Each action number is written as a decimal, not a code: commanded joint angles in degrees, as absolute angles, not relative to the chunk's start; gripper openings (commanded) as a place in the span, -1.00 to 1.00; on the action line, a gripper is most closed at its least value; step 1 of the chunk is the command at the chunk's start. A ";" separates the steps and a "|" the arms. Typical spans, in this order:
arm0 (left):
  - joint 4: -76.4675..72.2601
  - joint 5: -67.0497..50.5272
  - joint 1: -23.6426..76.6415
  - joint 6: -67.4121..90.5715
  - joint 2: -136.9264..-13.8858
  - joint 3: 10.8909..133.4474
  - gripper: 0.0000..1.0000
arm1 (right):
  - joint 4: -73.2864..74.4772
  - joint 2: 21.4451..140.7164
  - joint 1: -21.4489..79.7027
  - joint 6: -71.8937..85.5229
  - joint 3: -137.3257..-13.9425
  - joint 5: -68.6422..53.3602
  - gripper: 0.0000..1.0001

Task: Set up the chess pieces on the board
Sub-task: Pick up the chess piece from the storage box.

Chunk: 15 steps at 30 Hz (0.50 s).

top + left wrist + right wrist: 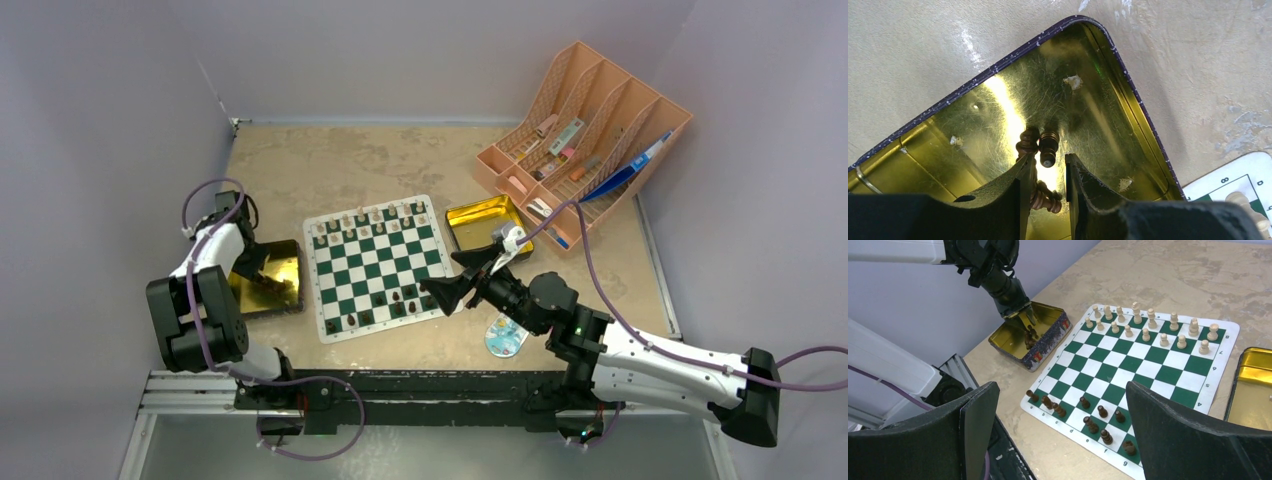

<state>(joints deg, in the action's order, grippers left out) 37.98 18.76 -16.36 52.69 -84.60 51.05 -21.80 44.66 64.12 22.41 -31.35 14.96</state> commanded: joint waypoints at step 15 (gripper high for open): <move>37.22 18.84 -16.61 50.13 -87.79 54.05 -0.75 | -25.52 43.50 64.07 20.96 -31.12 15.44 0.98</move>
